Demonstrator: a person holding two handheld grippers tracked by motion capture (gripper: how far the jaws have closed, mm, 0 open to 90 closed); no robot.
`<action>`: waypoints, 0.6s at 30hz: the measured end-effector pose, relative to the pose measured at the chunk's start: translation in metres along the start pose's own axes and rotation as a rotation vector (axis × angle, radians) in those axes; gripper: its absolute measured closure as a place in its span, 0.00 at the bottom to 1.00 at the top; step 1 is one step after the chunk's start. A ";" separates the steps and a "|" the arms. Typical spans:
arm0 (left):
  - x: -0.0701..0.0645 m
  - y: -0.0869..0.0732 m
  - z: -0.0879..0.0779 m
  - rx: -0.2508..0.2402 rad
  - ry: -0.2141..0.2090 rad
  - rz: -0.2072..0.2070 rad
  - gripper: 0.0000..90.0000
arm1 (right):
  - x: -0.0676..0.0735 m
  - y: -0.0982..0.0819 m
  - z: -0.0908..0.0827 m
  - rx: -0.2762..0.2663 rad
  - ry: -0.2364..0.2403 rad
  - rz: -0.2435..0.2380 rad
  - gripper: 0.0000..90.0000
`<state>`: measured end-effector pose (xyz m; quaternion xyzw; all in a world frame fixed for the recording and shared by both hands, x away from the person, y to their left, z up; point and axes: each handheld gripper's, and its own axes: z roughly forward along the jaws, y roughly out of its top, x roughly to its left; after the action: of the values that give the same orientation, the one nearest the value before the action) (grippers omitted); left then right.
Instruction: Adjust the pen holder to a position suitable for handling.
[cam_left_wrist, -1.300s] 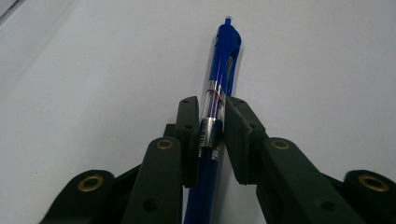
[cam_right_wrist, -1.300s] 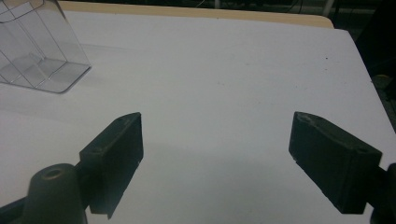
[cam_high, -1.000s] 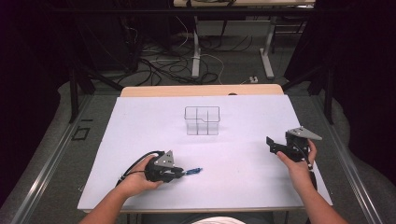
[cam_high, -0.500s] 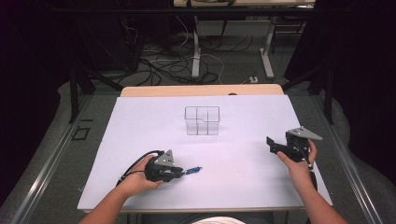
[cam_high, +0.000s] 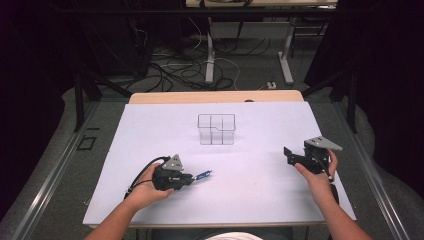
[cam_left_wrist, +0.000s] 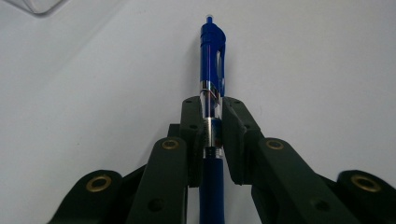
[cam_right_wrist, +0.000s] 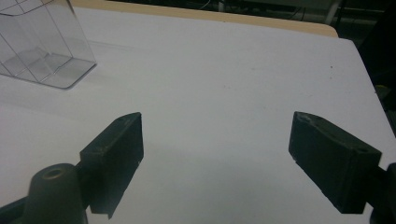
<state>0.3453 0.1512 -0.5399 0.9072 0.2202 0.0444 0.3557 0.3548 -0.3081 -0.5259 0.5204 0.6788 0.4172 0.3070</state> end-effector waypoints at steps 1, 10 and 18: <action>0.000 0.001 -0.001 -0.005 0.004 -0.011 0.89 | 0.001 0.001 0.000 0.002 0.001 -0.020 0.20; 0.001 0.007 -0.009 -0.035 0.035 -0.149 0.89 | 0.018 0.005 -0.001 -0.009 0.011 -0.165 0.20; 0.004 0.014 -0.011 -0.046 0.042 -0.197 0.89 | 0.034 0.015 -0.001 -0.021 0.023 -0.351 0.20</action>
<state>0.3515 0.1507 -0.5227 0.8717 0.3147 0.0333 0.3742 0.3519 -0.2735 -0.5114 0.3861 0.7581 0.3702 0.3730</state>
